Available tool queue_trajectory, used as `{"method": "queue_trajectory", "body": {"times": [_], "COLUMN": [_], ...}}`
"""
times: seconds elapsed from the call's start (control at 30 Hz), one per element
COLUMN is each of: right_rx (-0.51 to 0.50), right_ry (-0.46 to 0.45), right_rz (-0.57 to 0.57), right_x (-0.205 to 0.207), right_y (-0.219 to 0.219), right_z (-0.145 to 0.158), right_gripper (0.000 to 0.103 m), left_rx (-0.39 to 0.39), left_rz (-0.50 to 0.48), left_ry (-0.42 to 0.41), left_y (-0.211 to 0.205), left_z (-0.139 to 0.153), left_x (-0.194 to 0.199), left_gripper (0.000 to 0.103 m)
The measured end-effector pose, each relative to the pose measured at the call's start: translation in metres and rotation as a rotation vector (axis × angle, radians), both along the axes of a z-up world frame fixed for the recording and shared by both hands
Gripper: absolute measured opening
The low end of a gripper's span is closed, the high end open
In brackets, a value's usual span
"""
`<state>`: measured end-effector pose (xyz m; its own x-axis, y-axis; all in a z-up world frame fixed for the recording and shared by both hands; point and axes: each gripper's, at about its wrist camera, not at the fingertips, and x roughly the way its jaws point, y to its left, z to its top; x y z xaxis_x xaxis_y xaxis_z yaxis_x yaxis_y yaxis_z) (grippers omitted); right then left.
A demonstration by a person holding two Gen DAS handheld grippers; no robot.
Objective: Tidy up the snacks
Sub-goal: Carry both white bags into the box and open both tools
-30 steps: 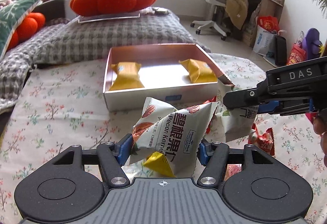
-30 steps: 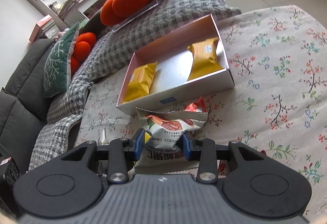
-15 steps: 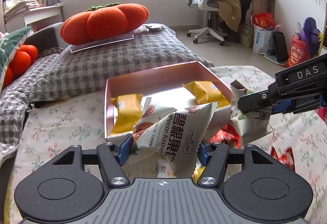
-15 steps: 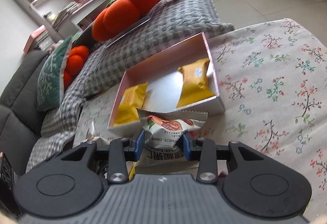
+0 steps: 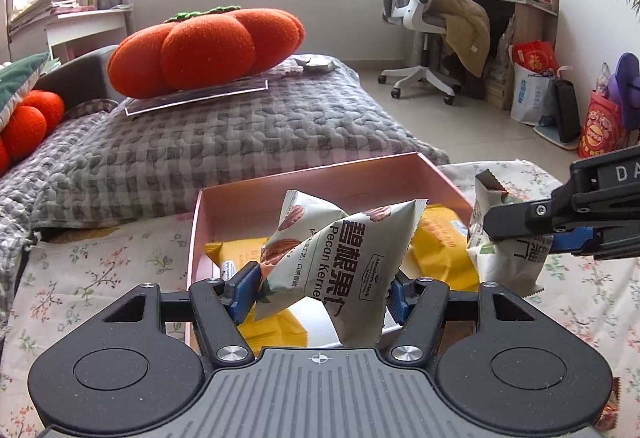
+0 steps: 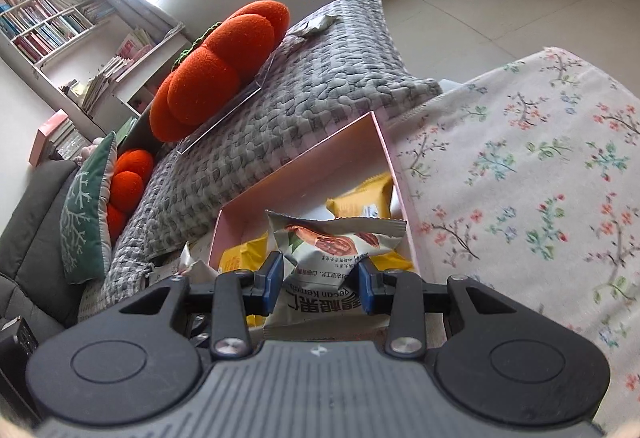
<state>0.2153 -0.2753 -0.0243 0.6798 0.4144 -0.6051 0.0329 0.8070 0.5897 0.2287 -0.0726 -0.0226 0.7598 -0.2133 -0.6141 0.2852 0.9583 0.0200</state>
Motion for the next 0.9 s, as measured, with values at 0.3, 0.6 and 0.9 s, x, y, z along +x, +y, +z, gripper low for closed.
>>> {"method": "queue_trajectory", "body": {"times": [0.3,0.6,0.9], "right_rx": [-0.022,0.011,0.012], "right_ry": [-0.027,-0.080,-0.012], "right_rz": [0.021,-0.089,-0.074], "right_x": [0.022,0.011,-0.008], "right_y": [0.023,-0.004,-0.005], "right_z": [-0.006,0.014,0.030], "right_gripper": [0.038,0.069,0.070], "left_rx": [-0.048,-0.178,-0.147], "left_rz": [0.008,0.074,0.108], "left_ry": [0.030,0.001,0.044], "left_y": [0.020,0.061,0.059], "left_z": [-0.010,0.021,0.026], "left_x": [0.013,0.008,0.001], "left_gripper": [0.075,0.082,0.081]}}
